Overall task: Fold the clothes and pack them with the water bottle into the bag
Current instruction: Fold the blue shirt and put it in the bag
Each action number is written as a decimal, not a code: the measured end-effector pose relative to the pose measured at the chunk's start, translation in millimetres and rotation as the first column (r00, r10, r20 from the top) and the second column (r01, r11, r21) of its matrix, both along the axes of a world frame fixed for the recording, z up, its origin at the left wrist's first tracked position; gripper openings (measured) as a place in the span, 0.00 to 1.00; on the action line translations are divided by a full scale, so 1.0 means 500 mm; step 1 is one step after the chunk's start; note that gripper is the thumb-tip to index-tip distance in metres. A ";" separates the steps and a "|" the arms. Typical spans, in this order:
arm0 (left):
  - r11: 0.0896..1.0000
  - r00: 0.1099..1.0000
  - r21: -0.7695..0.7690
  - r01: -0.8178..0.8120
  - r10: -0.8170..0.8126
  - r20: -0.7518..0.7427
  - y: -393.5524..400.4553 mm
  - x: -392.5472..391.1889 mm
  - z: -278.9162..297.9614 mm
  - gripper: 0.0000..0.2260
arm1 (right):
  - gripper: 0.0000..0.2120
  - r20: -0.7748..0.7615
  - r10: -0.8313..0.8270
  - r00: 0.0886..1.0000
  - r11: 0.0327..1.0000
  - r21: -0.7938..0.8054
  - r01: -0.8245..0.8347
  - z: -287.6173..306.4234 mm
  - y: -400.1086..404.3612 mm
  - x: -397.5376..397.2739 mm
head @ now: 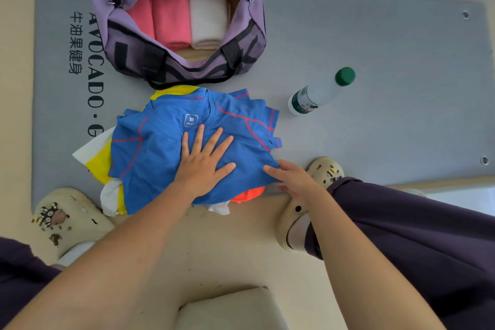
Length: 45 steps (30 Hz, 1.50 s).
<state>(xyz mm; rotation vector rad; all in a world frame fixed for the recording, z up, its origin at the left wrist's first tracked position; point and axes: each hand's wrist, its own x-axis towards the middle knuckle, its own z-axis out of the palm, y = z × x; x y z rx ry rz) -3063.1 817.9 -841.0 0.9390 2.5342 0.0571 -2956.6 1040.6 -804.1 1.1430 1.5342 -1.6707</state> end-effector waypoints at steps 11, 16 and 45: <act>1.000 1.000 -0.020 0.011 -0.011 0.018 0.000 -0.001 0.000 0.33 | 0.08 0.019 -0.400 0.916 0.854 -0.353 0.381 -0.020 0.027 0.034; 1.000 1.000 -0.004 0.010 -0.010 0.007 0.002 0.001 -0.006 0.33 | 0.14 0.039 -0.290 0.956 0.956 0.061 0.287 -0.020 0.027 0.023; 0.212 0.034 -0.183 -0.960 0.738 0.673 -0.341 0.052 0.049 0.05 | 0.22 -0.288 0.483 0.827 0.841 0.417 -0.346 -0.005 -0.341 -0.211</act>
